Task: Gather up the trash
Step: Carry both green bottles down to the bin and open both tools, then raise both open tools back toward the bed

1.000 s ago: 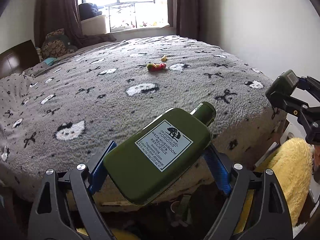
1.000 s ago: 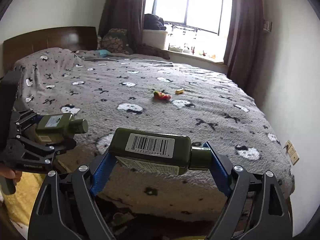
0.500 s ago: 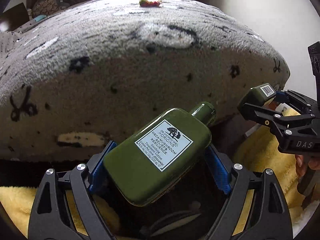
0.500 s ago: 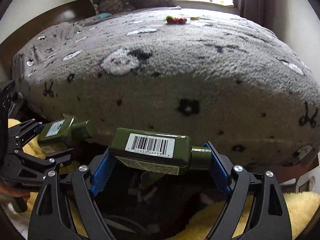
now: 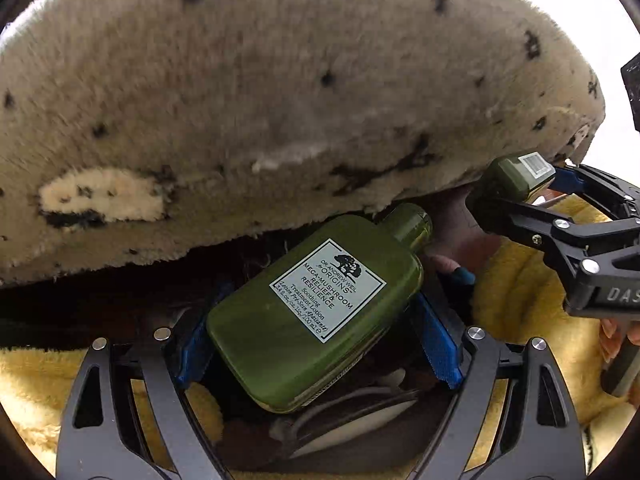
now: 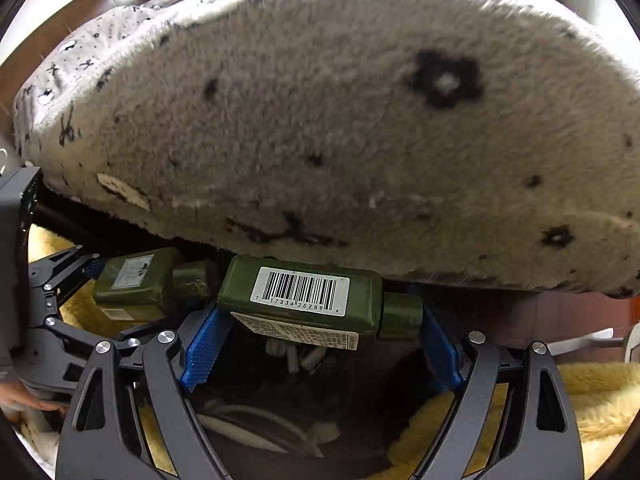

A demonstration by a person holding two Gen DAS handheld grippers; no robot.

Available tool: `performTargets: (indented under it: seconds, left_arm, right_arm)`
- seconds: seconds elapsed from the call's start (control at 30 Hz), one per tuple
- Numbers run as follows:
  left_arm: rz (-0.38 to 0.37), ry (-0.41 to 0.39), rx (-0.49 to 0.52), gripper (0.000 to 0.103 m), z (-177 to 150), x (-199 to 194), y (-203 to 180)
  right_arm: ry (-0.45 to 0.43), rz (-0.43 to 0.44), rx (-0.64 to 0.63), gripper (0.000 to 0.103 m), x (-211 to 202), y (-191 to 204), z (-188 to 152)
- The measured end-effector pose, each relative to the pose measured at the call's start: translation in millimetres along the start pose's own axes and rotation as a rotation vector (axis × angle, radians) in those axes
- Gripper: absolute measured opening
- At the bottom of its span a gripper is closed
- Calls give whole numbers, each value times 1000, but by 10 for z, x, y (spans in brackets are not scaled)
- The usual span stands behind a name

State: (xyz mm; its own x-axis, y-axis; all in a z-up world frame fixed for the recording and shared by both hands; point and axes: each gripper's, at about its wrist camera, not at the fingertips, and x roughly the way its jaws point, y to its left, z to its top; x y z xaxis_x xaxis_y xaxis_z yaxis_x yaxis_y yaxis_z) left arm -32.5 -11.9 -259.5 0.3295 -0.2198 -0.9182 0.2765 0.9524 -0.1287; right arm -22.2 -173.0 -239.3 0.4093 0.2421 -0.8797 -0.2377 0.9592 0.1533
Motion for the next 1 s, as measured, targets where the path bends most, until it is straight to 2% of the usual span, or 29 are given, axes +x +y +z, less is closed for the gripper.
performTargets:
  seconds: [0.37, 0.8, 0.9, 1.0]
  left_arm:
    - [-37, 99, -4, 82, -154, 291, -26]
    - [-67, 142, -32, 83, -185, 523, -10]
    - [-72, 137, -40, 89, -188, 525, 9]
    - [-75, 133, -45, 95, -186, 505, 21]
  right_arm:
    - [81, 41, 13, 86, 306, -8, -66]
    - [110, 45, 15, 87, 447, 31, -65]
    - [101, 50, 22, 95, 415, -30, -63]
    - [96, 52, 33, 96, 389, -96, -54]
